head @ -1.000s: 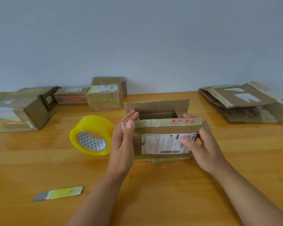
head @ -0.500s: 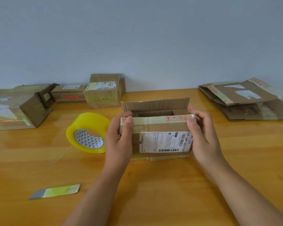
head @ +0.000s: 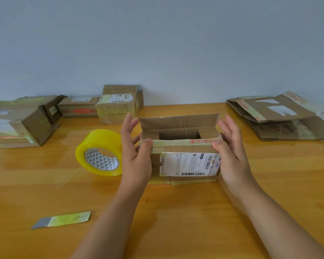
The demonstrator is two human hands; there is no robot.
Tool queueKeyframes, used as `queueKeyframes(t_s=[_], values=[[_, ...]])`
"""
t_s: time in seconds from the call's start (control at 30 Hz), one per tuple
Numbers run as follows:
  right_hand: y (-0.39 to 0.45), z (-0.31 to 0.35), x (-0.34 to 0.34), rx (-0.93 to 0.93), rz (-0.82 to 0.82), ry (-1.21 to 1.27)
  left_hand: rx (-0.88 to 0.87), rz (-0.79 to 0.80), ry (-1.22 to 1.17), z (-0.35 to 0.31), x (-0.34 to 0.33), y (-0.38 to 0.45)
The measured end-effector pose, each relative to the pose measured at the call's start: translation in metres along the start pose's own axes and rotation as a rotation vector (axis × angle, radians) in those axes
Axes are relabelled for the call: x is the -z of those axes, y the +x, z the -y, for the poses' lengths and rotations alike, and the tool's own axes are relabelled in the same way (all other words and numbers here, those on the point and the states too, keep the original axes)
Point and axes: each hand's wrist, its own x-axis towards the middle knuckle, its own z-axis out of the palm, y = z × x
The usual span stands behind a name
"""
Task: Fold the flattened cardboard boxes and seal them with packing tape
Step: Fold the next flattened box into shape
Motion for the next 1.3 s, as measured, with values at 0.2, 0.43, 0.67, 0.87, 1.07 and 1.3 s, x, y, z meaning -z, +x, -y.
queueKeyframes(t_s=[0.2,0.43,0.67,0.87,1.07,1.3], values=[[0.006,0.004,0.001,-0.022,0.015,0.046,0.036,0.028,-0.01,0.004,0.001,0.005],[0.006,0.002,0.005,0.048,0.042,-0.104,-0.03,-0.016,0.036,0.009,0.0,0.003],[0.003,-0.002,0.007,0.24,-0.04,-0.366,-0.081,-0.015,0.116,0.011,0.001,0.003],[-0.001,-0.002,0.008,0.383,-0.026,-0.519,-0.227,0.006,0.317,0.017,0.009,0.001],[-0.001,-0.003,0.016,0.411,0.105,-0.713,-0.368,0.079,0.461,0.019,0.015,-0.003],[-0.003,0.002,0.01,0.662,0.056,-1.13,-0.478,0.185,0.614,0.017,0.017,-0.005]])
